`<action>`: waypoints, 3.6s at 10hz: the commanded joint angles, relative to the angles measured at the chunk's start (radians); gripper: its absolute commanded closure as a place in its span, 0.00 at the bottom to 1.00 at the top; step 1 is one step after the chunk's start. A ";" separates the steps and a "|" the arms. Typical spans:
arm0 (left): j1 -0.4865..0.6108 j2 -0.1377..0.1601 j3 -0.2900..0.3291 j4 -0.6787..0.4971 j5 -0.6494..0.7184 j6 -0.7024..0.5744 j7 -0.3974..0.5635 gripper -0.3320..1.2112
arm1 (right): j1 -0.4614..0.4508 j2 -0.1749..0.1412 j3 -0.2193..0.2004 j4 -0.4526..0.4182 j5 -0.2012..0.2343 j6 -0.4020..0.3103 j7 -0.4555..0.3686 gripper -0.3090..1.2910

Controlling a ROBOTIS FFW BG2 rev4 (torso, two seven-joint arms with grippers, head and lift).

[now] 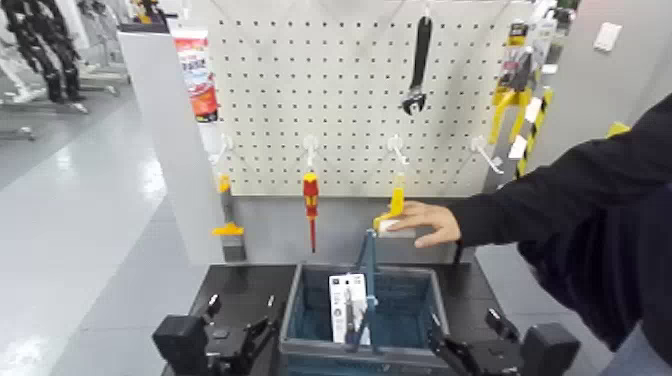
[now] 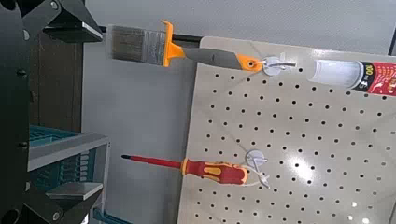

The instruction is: Put the yellow roller into the crate.

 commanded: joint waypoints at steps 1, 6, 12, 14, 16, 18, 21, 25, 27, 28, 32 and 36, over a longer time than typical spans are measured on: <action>0.000 0.000 0.001 0.000 0.000 0.000 0.000 0.33 | 0.000 0.000 0.000 0.000 0.000 -0.002 0.000 0.28; 0.002 -0.003 0.004 0.000 0.000 -0.002 0.000 0.33 | -0.059 -0.010 -0.029 0.018 0.011 0.021 0.061 0.28; -0.004 -0.003 0.000 0.009 0.004 -0.014 0.000 0.33 | -0.267 -0.064 -0.046 0.133 0.051 0.080 0.199 0.28; -0.007 0.000 -0.002 0.009 0.004 -0.015 0.000 0.33 | -0.338 -0.087 -0.037 0.202 0.044 0.060 0.219 0.28; -0.010 0.003 -0.005 0.009 0.007 -0.015 0.000 0.33 | -0.415 -0.115 -0.008 0.290 0.026 0.024 0.236 0.28; -0.013 0.007 -0.010 0.009 0.009 -0.017 0.000 0.33 | -0.499 -0.135 0.020 0.377 0.002 -0.006 0.258 0.28; -0.018 0.012 -0.016 0.009 0.014 -0.018 0.000 0.33 | -0.613 -0.144 0.064 0.514 -0.023 -0.054 0.291 0.28; -0.027 0.016 -0.025 0.014 0.018 -0.018 0.000 0.33 | -0.752 -0.133 0.123 0.738 -0.087 -0.150 0.354 0.28; -0.029 0.016 -0.027 0.015 0.020 -0.021 0.000 0.33 | -0.817 -0.116 0.138 0.842 -0.092 -0.189 0.396 0.28; -0.030 0.015 -0.028 0.018 0.020 -0.021 0.000 0.33 | -0.846 -0.109 0.143 0.894 -0.092 -0.206 0.413 0.28; -0.038 0.013 -0.036 0.023 0.020 -0.025 0.000 0.33 | -0.945 -0.087 0.150 1.074 -0.106 -0.253 0.497 0.28; -0.041 0.012 -0.040 0.023 0.020 -0.025 0.000 0.33 | -1.007 -0.061 0.141 1.180 -0.104 -0.285 0.557 0.32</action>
